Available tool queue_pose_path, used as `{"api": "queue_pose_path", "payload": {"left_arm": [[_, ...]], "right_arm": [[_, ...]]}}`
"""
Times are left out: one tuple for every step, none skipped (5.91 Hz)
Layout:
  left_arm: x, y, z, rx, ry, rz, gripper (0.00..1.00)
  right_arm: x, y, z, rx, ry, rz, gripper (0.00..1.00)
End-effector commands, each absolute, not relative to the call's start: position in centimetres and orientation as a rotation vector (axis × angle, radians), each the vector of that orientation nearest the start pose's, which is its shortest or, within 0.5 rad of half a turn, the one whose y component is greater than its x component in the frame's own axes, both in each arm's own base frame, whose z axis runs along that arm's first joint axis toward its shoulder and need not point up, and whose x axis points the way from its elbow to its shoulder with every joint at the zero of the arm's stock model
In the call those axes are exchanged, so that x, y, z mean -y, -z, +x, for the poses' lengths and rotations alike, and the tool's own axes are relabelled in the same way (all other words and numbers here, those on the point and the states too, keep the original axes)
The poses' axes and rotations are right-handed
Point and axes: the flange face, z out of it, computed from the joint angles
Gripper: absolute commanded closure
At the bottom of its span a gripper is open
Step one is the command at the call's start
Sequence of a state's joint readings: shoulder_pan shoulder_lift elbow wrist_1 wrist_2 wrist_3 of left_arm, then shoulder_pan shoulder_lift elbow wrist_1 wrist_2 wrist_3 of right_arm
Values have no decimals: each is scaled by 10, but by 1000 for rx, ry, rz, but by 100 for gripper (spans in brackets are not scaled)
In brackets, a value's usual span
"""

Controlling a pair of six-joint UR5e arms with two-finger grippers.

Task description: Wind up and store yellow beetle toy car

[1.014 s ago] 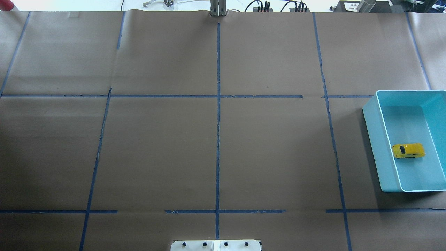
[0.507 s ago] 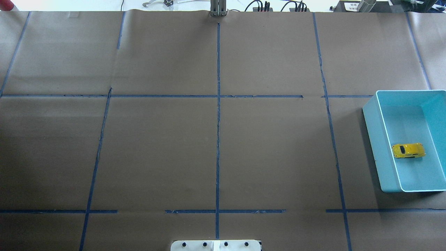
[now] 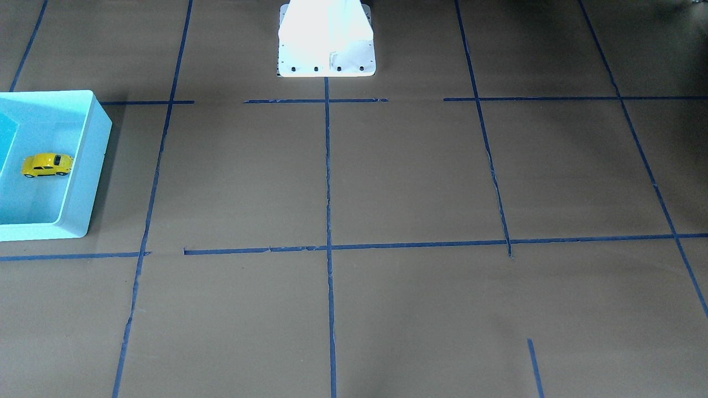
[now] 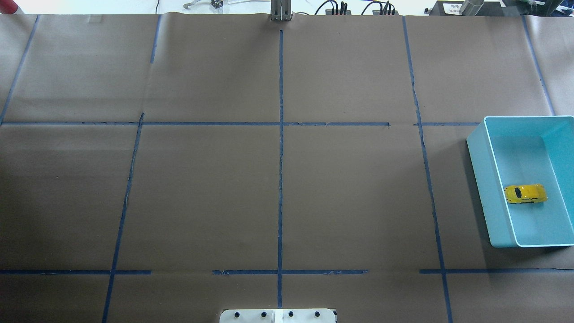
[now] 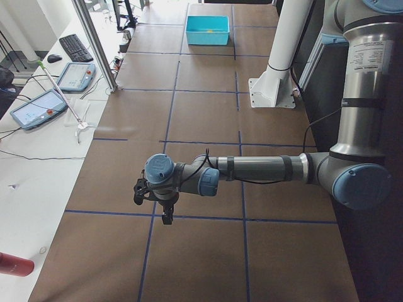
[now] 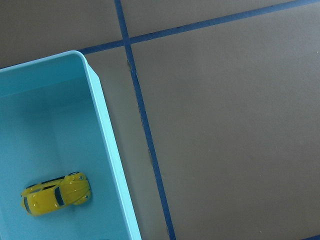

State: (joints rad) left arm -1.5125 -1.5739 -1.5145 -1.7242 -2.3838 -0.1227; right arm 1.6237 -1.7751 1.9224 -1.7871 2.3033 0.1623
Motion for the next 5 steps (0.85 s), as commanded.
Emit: {"api": "queue_pose_path", "payload": {"left_arm": [[502,-667,-32,-817,20,20,0],[502,-667,-31,-817,19,18,0],[502,-668,-31,-817,19,18,0],[502,-668,-30,-817,19,16,0],[506,-667,-30,-817,17,18,0]], "right_arm": [[393,-610,88,725,-232,-109,0],[391,-617,90,700,-238,-120,0],[391,-620,90,699,-241,-127,0],[390,-624,90,699,-241,-135,0],[390,-632,90,700,-236,-146,0]]}}
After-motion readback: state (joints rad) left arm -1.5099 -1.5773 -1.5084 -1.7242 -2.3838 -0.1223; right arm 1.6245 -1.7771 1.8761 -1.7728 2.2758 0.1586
